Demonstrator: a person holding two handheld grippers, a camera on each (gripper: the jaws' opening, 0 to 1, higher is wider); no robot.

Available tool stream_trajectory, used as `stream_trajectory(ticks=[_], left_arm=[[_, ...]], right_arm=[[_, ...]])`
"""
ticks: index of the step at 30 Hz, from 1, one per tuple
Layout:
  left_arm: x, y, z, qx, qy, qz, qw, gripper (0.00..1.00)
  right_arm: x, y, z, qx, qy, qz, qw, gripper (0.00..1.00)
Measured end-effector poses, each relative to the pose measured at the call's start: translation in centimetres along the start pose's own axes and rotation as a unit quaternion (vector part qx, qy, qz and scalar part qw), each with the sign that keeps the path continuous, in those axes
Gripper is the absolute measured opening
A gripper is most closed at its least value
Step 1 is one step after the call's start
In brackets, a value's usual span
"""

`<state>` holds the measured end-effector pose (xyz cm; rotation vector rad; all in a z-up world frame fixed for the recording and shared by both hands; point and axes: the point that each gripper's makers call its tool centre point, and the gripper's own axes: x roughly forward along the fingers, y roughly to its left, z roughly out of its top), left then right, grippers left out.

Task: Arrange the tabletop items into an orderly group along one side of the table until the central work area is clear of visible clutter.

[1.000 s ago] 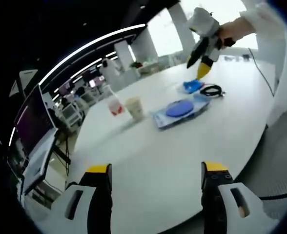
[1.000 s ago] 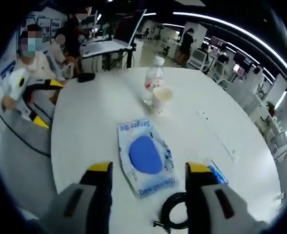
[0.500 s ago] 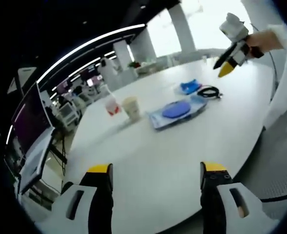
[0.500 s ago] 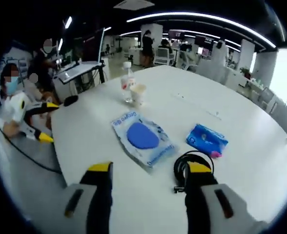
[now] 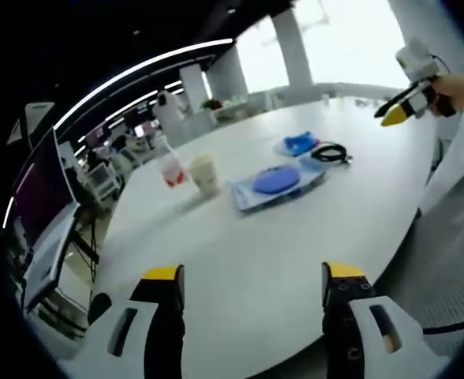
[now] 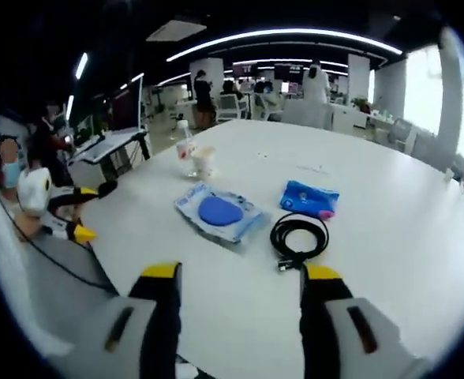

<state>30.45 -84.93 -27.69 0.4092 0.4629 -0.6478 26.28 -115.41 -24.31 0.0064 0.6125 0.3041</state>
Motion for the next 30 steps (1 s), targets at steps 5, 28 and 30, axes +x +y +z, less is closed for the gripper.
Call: stream_trajectory(ticks=[5,28,30], left_arm=[[0.0,-0.3,0.1,0.001,0.002,-0.009,1.0,0.67],[-0.4,-1.8,0.4,0.026,-0.004,-0.043,0.9988,0.7],[-0.4,-1.3,0.2,0.025,-0.001,-0.032,0.9992,0.7]], right_arm=[[-0.5,0.8,-0.6,0.005,0.001,0.001,1.0,0.58],[-1.8,4.1,-1.6,0.037,-0.016,-0.027,0.9988,0.57],[-1.6,4.0,-1.7,0.034,-0.009,-0.025,0.9991,0.57]])
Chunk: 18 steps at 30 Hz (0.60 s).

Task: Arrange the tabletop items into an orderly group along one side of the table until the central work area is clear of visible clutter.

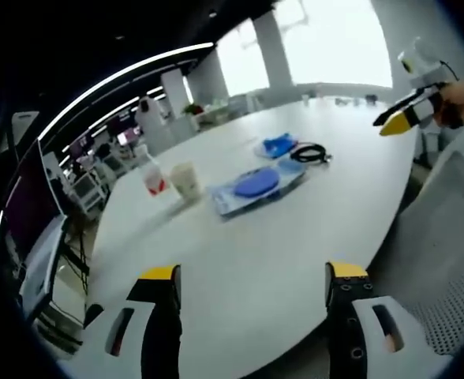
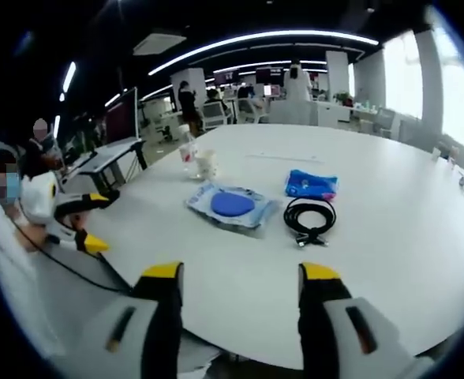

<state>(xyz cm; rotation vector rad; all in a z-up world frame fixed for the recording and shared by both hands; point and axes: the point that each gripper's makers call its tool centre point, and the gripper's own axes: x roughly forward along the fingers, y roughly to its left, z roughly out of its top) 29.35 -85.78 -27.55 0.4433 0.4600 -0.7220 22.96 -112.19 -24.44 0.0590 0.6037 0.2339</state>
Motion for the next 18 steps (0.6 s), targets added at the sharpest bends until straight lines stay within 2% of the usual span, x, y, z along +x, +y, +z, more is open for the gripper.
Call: stream_trajectory(ticks=[4,9,12,18], left_arm=[[0.0,0.4,-0.2,-0.026,0.003,0.002,0.9997,0.71],[0.3,0.3,-0.8,-0.029,0.019,0.001,0.9994,0.71],[0.5,0.2,-1.0,-0.03,0.027,-0.001,0.9992,0.71],[0.7,0.2,-1.8,-0.026,0.048,0.003,0.9985,0.71]], right_arm=[[-0.1,-0.3,0.2,-0.008,0.003,0.006,0.9999,0.56],[0.5,-1.0,-0.2,0.022,0.006,0.014,0.9996,0.56],[0.4,-0.9,0.0,0.017,-0.001,0.021,0.9996,0.56],[0.3,-1.6,-1.1,0.02,0.006,0.037,0.9991,0.55]])
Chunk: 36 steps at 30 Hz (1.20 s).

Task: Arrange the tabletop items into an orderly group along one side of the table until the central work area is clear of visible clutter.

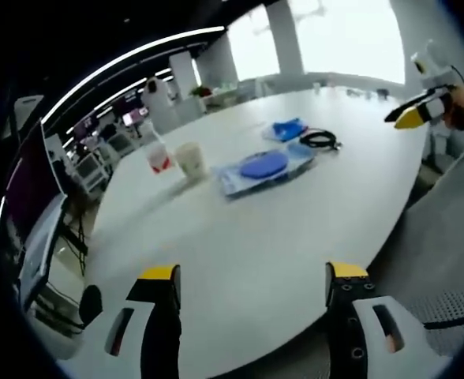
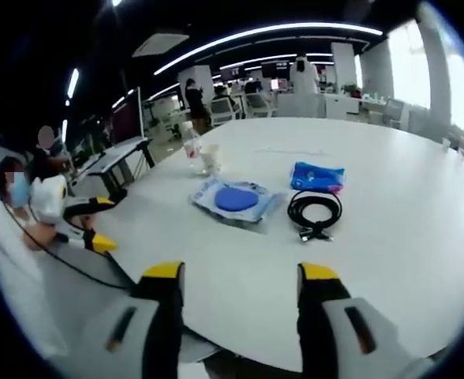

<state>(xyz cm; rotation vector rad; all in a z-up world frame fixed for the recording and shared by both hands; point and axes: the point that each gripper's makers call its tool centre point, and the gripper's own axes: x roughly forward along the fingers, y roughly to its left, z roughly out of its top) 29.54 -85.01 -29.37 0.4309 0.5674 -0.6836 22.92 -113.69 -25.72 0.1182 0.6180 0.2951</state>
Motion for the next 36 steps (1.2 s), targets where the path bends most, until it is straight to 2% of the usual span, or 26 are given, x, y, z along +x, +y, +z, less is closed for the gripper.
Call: stream_trajectory(ticks=[7,11,15,23,29,32,36], left_arm=[[0.1,0.7,-0.5,-0.018,0.01,0.009,0.9997,0.71],[0.1,0.8,-0.6,-0.048,0.013,-0.003,0.9988,0.71],[0.1,1.2,-0.5,-0.076,0.008,-0.001,0.997,0.71],[0.5,0.8,0.0,-0.091,0.005,-0.023,0.9956,0.71],[3.5,2.0,2.3,-0.102,-0.004,-0.04,0.994,0.7],[5.7,2.5,3.7,-0.096,-0.002,-0.055,0.9939,0.67],[9.0,3.3,5.7,-0.111,-0.006,-0.074,0.9911,0.62]], right_arm=[[0.3,-0.7,-1.0,0.022,0.005,-0.002,0.9997,0.55],[1.3,-0.8,-1.1,0.03,0.013,-0.005,0.9995,0.54],[2.5,-0.5,-0.2,0.03,0.011,0.003,0.9995,0.53],[5.1,-0.7,0.2,0.034,0.019,0.009,0.9992,0.51],[6.7,-1.0,0.8,0.046,0.014,0.013,0.9988,0.47],[8.2,-0.9,1.0,0.048,0.025,0.02,0.9983,0.44],[10.1,-0.7,1.9,0.032,0.032,0.029,0.9986,0.4]])
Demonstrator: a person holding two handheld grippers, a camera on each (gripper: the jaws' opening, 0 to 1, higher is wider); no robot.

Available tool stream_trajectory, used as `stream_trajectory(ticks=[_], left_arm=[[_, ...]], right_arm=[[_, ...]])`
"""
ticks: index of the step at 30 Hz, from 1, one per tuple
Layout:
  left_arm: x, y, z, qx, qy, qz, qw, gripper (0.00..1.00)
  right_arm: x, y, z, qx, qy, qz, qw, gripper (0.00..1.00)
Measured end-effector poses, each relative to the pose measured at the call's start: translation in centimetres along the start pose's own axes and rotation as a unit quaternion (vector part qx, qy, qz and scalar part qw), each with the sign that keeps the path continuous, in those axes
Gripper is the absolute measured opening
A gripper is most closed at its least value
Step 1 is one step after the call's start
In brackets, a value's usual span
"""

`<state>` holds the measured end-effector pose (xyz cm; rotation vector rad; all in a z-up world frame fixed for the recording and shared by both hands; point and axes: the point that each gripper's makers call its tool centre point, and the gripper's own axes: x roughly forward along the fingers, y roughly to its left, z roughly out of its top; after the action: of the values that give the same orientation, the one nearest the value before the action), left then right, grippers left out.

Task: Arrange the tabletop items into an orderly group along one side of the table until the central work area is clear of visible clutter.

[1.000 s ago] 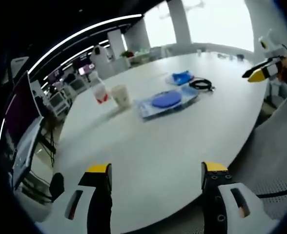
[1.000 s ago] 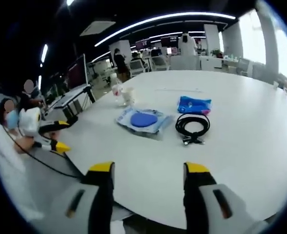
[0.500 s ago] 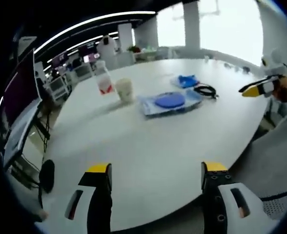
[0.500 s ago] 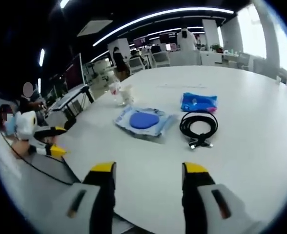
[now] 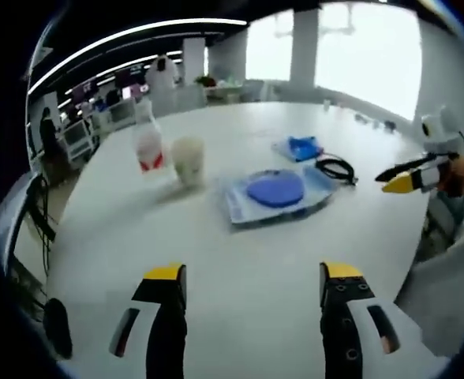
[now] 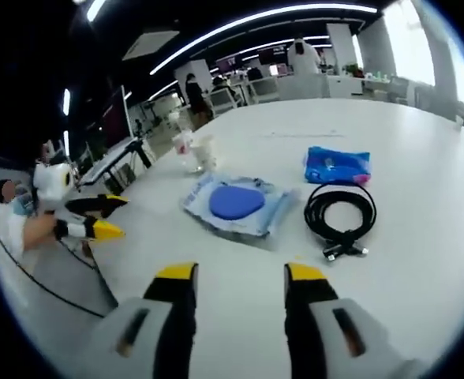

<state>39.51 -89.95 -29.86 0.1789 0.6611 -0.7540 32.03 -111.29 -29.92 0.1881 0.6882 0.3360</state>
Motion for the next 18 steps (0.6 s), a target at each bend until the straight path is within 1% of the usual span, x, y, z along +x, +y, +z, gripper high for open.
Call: stream_trajectory(ticks=[1,5,7,9,12,13,14,15,16,18], left_arm=[[0.9,0.3,0.7,-0.006,-0.001,-0.004,1.0,0.61],[3.4,1.5,2.3,-0.027,-0.004,-0.006,0.9996,0.58],[4.3,1.9,2.8,-0.045,-0.003,-0.007,0.999,0.56],[5.4,2.5,2.9,-0.062,0.004,-0.007,0.998,0.54],[6.9,2.9,2.4,-0.086,0.018,-0.012,0.996,0.52],[7.3,3.0,2.3,-0.092,0.018,-0.011,0.9955,0.52],[7.6,3.1,2.1,-0.099,0.022,-0.011,0.9947,0.53],[8.0,3.2,1.8,-0.11,0.034,-0.013,0.9933,0.54],[8.2,3.2,1.7,-0.115,0.036,-0.014,0.9926,0.53],[8.7,3.1,1.5,-0.13,0.042,-0.023,0.9903,0.49]], right_arm=[[0.7,-0.1,0.4,-0.003,0.001,-0.001,1.0,0.39],[2.6,-0.8,1.6,0.005,-0.002,-0.004,1.0,0.37],[3.6,-1.1,1.9,0.006,-0.001,-0.005,1.0,0.36],[4.4,-1.6,1.8,0.007,0.006,-0.01,0.9999,0.36],[5.3,-2.6,1.6,0.016,0.014,-0.021,0.9996,0.34],[5.5,-2.8,1.5,0.018,0.016,-0.023,0.9994,0.33],[5.9,-3.2,1.2,0.022,0.027,-0.023,0.9991,0.32],[6.1,-3.3,1.2,0.02,0.03,-0.022,0.9991,0.31],[6.2,-3.4,1.1,0.017,0.034,-0.023,0.999,0.31],[6.4,-4.0,0.8,0.024,0.045,-0.031,0.9982,0.29]])
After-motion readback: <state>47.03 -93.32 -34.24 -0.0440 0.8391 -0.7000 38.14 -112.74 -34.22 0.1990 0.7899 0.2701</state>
